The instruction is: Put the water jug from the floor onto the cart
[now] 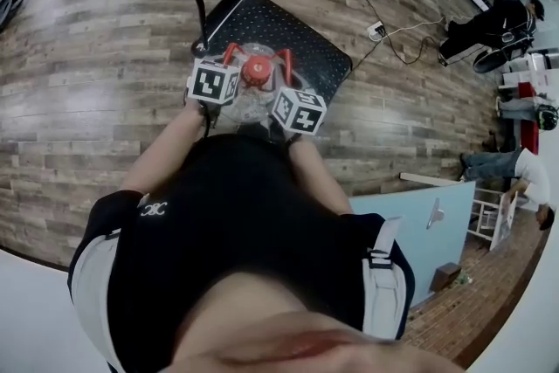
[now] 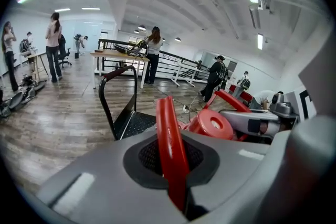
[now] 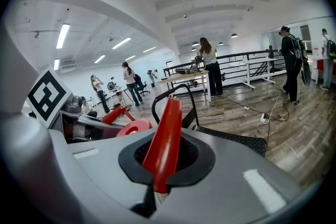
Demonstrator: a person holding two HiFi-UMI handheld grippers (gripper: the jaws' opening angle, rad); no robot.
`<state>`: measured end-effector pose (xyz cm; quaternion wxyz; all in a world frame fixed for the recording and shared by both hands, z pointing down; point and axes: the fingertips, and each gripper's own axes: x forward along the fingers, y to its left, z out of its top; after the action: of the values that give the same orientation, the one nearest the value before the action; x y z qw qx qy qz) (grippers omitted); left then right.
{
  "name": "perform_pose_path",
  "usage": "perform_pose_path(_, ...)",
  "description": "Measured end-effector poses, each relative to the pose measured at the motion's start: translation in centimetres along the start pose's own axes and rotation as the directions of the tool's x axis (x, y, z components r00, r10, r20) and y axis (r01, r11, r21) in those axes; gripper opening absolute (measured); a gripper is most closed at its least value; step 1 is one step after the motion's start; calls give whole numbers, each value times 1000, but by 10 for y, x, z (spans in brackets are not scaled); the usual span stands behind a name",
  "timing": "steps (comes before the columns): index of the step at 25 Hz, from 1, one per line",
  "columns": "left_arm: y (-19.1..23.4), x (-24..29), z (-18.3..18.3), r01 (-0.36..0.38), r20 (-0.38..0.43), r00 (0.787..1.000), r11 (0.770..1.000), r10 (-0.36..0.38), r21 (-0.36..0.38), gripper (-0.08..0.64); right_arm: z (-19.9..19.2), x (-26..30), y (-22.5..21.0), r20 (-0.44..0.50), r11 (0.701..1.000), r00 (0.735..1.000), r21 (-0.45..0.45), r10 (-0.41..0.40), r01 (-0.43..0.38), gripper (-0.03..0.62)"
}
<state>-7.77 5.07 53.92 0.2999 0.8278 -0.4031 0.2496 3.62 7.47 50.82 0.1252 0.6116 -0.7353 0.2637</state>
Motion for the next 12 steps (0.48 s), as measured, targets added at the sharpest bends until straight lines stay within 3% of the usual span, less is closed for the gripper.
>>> perform_pose_path(12,33,54,50,-67,-39,997,997,69,37,2,32,78,-27,-24,998,998,16,66,-66,15)
